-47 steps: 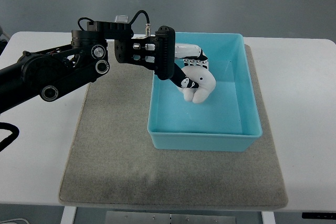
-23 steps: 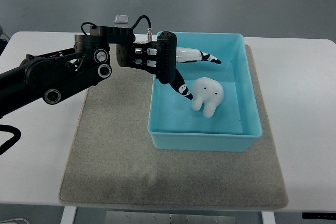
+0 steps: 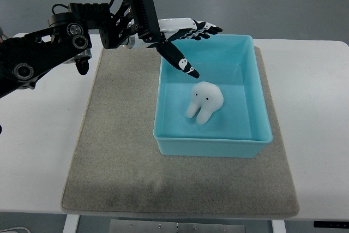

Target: Place white toy into blue box with left hand

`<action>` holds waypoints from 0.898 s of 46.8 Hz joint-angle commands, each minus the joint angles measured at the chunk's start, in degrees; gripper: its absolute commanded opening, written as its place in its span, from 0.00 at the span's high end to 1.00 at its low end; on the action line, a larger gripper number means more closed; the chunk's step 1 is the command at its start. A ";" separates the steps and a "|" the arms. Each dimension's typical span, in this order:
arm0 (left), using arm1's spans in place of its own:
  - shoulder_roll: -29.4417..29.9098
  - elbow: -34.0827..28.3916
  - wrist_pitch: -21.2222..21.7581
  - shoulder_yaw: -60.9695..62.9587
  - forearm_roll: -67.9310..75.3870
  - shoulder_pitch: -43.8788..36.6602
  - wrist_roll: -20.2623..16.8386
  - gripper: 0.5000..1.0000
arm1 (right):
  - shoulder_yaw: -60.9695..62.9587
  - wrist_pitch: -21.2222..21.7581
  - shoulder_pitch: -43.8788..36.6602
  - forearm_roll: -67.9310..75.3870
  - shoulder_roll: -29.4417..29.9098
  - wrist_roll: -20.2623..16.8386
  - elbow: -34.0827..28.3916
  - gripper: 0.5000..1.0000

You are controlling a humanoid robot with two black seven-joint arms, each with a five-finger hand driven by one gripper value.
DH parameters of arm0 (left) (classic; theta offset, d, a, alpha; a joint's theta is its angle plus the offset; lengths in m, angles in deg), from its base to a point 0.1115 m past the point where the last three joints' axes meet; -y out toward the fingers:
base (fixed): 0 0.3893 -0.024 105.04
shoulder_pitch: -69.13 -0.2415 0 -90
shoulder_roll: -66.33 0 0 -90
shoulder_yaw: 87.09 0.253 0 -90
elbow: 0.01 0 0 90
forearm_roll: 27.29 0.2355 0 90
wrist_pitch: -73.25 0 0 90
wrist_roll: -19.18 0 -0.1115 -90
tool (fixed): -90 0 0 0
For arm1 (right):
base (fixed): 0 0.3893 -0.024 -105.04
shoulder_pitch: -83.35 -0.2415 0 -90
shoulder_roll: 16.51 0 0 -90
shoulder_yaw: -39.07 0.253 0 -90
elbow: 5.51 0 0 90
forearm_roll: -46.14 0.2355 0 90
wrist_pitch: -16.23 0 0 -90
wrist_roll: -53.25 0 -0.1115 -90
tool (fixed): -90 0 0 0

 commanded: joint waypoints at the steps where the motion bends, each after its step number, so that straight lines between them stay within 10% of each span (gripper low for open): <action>1: 1.93 0.00 0.66 -0.20 -4.37 0.01 0.00 0.01 | 0.00 0.00 0.00 0.00 0.00 0.00 0.00 0.13; 42: 14.24 -9.31 -4.44 0.15 -60.09 -10.54 0.61 0.01 | 0.00 0.00 0.00 0.00 0.00 0.00 0.00 0.13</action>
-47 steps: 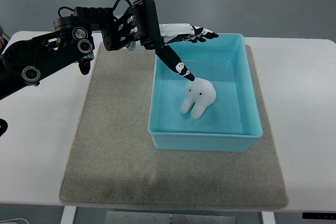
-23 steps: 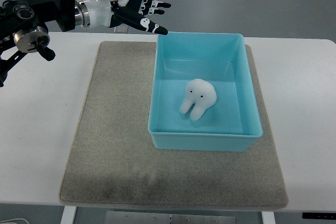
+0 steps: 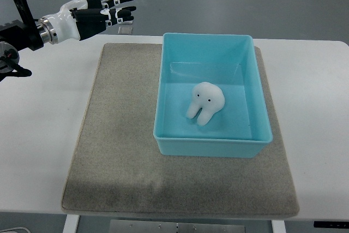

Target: Place white toy into blue box with left hand

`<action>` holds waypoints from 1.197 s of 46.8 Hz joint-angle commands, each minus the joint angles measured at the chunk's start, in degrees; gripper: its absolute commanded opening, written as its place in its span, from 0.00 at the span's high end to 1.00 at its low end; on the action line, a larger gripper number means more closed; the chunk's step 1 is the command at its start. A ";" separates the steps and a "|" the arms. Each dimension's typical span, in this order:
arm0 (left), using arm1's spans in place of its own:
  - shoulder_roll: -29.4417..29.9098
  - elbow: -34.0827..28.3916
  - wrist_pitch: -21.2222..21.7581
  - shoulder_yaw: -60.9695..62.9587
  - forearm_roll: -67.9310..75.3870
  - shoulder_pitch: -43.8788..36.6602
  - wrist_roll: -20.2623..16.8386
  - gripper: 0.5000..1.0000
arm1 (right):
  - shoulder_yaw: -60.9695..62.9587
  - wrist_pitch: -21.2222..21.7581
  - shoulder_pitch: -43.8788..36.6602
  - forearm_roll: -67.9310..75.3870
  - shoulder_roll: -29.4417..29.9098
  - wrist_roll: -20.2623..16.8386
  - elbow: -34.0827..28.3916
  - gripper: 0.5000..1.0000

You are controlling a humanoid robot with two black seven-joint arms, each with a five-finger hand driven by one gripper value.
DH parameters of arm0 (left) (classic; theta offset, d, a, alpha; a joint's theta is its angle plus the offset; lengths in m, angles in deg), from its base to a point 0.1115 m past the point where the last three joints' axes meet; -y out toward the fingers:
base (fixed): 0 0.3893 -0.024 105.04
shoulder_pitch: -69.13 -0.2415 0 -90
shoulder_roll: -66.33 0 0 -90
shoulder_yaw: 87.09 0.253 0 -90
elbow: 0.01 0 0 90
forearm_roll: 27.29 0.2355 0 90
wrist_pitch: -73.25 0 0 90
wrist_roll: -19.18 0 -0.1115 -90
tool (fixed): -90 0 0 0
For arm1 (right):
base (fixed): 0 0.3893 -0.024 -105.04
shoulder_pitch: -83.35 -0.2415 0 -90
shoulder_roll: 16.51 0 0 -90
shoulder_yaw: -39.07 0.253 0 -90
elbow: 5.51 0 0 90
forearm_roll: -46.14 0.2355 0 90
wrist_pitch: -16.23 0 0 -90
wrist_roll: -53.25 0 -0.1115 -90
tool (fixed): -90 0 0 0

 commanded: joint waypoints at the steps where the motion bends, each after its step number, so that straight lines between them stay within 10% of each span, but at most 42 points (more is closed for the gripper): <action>1: 0.02 -1.59 -1.76 -0.09 -5.42 -1.07 0.25 0.01 | 0.00 0.00 0.00 0.00 0.00 0.00 0.00 0.13; 56: -0.34 -8.89 -2.12 -2.64 -13.16 -5.47 1.31 0.01 | 0.09 0.00 0.00 0.00 0.00 0.00 0.00 0.13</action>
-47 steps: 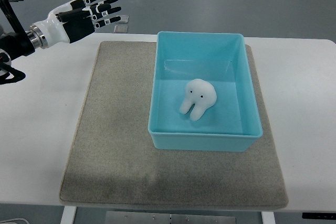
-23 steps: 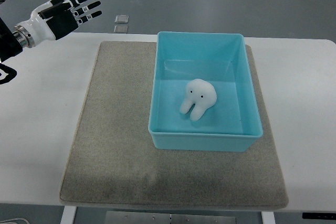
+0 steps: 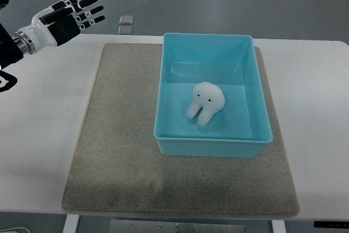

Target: Place white toy into blue box with left hand

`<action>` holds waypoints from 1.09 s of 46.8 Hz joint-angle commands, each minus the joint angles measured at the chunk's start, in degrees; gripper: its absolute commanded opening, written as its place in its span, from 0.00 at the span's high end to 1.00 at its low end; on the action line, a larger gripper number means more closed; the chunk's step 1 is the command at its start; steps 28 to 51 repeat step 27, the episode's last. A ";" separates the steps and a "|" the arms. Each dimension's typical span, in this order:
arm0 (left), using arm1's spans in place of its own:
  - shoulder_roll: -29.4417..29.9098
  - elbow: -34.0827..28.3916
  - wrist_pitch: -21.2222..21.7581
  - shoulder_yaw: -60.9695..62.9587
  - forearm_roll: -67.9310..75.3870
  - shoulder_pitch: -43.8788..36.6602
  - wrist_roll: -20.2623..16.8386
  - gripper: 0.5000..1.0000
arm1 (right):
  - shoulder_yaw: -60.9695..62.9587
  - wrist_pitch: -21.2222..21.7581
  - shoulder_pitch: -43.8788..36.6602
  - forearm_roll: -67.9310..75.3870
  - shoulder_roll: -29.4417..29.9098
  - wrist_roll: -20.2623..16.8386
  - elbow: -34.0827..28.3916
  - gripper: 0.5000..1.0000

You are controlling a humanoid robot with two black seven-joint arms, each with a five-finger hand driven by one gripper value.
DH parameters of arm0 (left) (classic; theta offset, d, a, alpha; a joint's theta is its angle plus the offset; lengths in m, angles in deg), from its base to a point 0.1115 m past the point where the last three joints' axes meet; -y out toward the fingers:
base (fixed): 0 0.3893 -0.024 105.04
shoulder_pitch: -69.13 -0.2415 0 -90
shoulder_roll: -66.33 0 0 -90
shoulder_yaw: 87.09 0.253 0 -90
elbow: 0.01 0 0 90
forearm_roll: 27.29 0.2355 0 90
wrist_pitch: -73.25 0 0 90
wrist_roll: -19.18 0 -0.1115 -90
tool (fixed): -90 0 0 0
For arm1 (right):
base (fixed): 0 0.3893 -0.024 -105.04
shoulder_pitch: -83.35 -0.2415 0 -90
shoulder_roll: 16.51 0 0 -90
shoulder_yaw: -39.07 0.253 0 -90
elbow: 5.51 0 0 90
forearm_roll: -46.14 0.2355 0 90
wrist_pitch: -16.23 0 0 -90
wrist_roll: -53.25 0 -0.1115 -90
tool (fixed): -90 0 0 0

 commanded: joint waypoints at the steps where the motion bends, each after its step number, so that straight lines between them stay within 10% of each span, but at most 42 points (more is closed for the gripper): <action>1: 0.02 -0.01 -0.11 0.02 0.13 -0.48 0.02 0.01 | 0.03 0.00 0.00 0.00 0.00 0.00 0.00 0.13; 51: -0.51 0.16 -0.11 0.10 0.31 -0.74 0.02 0.01 | 0.03 0.88 0.18 -0.35 0.00 -0.09 -2.55 0.13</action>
